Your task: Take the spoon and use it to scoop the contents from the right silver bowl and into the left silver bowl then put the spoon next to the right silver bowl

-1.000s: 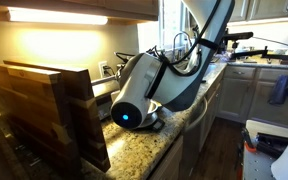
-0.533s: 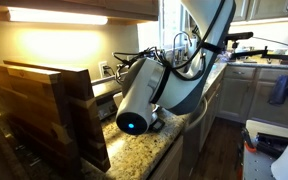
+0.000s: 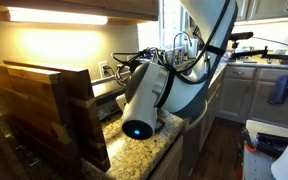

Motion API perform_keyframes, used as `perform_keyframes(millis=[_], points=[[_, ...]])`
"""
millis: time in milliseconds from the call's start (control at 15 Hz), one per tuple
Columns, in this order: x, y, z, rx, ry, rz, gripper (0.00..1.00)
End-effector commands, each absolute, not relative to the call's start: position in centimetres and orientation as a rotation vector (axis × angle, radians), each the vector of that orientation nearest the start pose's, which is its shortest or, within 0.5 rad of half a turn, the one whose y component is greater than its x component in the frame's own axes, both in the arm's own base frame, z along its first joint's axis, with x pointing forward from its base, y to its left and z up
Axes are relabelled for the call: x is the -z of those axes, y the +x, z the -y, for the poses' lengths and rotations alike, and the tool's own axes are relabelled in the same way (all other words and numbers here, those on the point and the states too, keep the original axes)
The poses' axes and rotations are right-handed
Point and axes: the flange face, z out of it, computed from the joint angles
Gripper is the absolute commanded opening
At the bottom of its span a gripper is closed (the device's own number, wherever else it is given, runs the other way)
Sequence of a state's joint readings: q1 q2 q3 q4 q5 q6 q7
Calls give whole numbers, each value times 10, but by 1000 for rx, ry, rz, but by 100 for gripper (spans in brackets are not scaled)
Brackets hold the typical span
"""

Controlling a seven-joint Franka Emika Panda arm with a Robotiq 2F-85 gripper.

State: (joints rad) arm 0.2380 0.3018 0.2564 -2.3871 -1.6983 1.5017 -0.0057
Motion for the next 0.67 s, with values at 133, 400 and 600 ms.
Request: perform_keyframes(millis=[133, 400, 600], points=[[-235, 449, -123, 437, 963, -1132, 2], [-233, 450, -122, 442, 963, -1138, 2], [-234, 450, -122, 442, 966, -1145, 2]])
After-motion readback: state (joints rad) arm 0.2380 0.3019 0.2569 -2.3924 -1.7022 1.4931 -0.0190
